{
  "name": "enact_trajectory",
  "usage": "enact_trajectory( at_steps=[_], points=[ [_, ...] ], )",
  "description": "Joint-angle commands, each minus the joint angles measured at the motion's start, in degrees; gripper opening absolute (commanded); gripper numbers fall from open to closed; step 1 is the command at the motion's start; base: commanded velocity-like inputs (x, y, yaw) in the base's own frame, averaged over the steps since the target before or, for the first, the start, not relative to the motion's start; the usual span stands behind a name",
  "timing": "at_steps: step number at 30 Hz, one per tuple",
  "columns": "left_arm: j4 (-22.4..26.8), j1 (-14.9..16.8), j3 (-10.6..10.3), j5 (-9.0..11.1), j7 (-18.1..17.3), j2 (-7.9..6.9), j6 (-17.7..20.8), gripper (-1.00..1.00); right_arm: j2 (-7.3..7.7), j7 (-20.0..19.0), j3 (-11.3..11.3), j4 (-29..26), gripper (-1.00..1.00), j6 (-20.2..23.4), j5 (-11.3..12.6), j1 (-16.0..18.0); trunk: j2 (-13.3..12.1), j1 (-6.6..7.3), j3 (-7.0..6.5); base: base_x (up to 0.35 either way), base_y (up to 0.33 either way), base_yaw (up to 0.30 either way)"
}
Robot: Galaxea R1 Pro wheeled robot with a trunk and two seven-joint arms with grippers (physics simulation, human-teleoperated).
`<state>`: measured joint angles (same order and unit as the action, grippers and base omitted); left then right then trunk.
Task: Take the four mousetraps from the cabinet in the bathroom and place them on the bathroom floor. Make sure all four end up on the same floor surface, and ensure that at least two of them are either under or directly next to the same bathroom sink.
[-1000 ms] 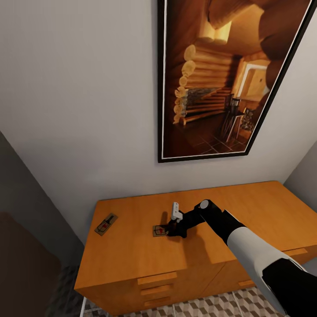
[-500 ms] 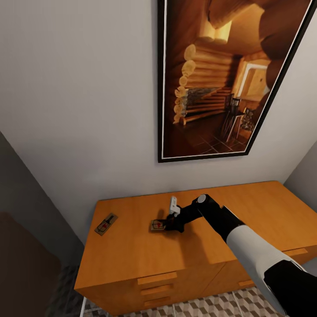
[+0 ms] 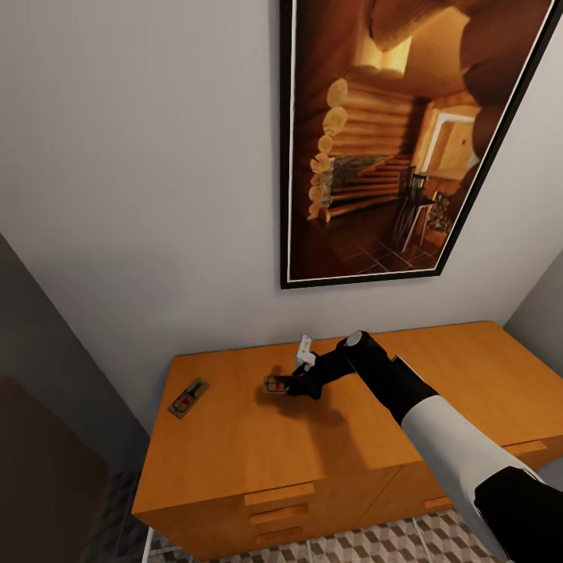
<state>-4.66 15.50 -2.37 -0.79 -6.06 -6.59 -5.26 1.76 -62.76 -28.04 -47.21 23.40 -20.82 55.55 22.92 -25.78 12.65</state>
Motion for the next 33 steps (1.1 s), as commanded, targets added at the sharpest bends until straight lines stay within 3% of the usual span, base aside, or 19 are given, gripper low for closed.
enact_trajectory(
  at_steps=[1,9,18,21,33],
  points=[
    [0.0,0.0,0.0,0.0,0.0,0.0,0.0,1.0,0.0,0.0,0.0,-0.9,-1.0,1.1,0.0,0.0,0.0,0.0,0.0,0.0,0.0,0.0],
    [0.1,0.0,0.0,0.0,0.0,0.0,0.0,1.0,-0.14,0.0,0.0,-8.6,-1.0,9.9,0.1,0.0,0.0,0.0,0.0,0.0,0.0,0.0],
    [0.1,0.0,0.0,0.0,0.0,0.0,0.0,1.0,-0.16,0.0,0.0,-16.2,-1.0,17.5,2.2,0.0,0.0,0.0,0.0,0.0,0.0,0.0],
    [0.1,0.0,0.0,-0.1,0.0,0.0,0.0,1.0,-0.12,0.0,0.0,-20.5,-1.0,22.3,2.5,0.0,0.0,0.0,0.0,0.0,0.0,0.0],
    [0.1,0.0,0.0,-0.1,0.0,0.17,0.0,1.0,-0.09,-1.4,0.0,-24.6,-1.0,27.8,2.6,0.0,0.0,0.0,0.0,-0.064,0.0,0.0]
  ],
)
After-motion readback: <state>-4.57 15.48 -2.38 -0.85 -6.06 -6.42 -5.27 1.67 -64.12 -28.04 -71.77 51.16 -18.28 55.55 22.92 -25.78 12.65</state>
